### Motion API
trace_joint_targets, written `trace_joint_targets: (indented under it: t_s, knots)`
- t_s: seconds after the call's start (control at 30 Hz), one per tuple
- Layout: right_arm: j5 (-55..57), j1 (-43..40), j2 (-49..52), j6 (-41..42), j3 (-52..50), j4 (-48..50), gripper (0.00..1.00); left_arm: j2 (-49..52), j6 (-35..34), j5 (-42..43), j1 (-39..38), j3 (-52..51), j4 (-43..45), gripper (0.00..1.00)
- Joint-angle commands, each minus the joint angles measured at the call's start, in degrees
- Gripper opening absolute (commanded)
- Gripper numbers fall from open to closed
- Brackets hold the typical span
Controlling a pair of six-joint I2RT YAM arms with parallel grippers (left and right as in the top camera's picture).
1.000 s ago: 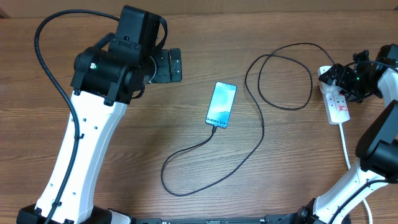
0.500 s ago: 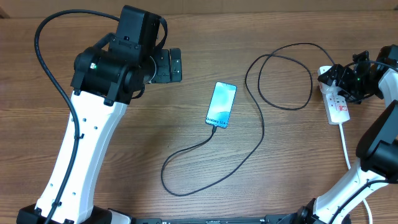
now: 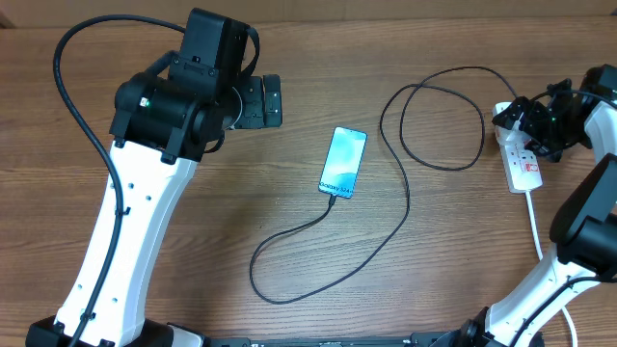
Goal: Plug charger to phone and switch on socket
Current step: 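Lift the right gripper up and away from the power strip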
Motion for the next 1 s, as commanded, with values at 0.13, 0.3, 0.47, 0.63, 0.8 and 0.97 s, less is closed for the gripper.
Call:
trace_joint_targets:
  t_s: [0.13, 0.3, 0.47, 0.63, 0.8, 0.97]
  knots:
    - [2.0, 0.1, -4.4, 1.3, 0.4, -1.8, 1.00, 0.3, 0.2, -1.0, 0.3, 0.4, 0.0, 1.00]
    - [2.0, 0.2, -9.9, 1.4, 0.4, -3.8, 1.00, 0.3, 0.2, -1.0, 0.3, 0.4, 0.0, 0.99]
    - [4.6, 0.2, -16.9, 4.2, 0.4, -6.7, 1.00, 0.3, 0.2, -1.0, 0.3, 0.4, 0.0, 1.00]
    - [7.6, 0.2, -23.5, 7.1, 0.4, -10.7, 1.00, 0.3, 0.2, -1.0, 0.3, 0.4, 0.0, 1.00]
    - [9.2, 0.2, -30.9, 8.9, 0.4, -13.4, 1.00, 0.3, 0.2, -1.0, 0.3, 0.4, 0.0, 1.00]
    - [12.2, 0.2, -38.5, 10.7, 0.4, -16.0, 1.00, 0.3, 0.2, -1.0, 0.3, 0.4, 0.0, 0.99]
